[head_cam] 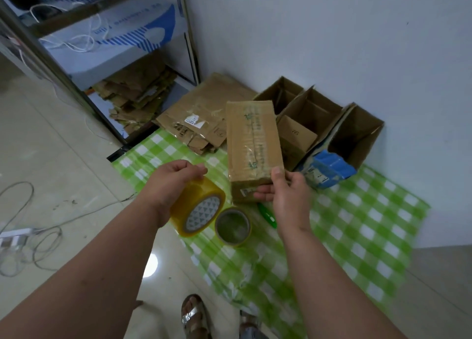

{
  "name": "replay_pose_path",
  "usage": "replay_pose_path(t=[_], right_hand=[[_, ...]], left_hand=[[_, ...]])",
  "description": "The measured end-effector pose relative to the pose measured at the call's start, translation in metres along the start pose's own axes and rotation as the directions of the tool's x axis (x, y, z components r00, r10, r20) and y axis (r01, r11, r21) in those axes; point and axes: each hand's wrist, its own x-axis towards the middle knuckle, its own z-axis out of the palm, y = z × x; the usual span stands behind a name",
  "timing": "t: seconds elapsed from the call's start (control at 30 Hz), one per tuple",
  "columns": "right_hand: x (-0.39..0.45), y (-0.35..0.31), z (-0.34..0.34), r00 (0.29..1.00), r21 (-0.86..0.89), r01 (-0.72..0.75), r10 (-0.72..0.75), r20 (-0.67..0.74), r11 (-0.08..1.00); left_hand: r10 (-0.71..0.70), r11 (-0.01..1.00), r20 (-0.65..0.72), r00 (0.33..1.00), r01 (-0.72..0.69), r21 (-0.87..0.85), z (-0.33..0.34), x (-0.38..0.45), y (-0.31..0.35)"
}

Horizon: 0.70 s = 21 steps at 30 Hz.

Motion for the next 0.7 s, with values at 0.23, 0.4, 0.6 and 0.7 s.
replay_pose_path(t=[0.23,0.4,0.6,0.7], right_hand=[[-0.015,-0.001,0.018,0.988,0.023,-0.091,0.087,0.13,0.996],[-0.02,-0.005,0.022,0.981,0.043,-0.136,0.129,0.144,0.99],[-0.023,0.0,0.02,0.994,-0.178,-0.105,0.109,0.017,0.978],[-0.03,-0.001,0.014,0.999,-0.24,0.037,-0.045,-0.03,0.97]], left_hand=[[-0.034,0.999,0.024,0.999,0.035,-0.027,-0.013,-0.008,-0.008],[-0.037,0.999,0.093,0.995,0.039,-0.014,-0.013,-0.013,-0.017],[-0.022,1.0,0.078,0.997,0.023,-0.012,-0.011,-0.015,-0.022],[0.01,0.998,0.069,0.998,-0.006,-0.063,-0.007,-0.016,-0.024]])
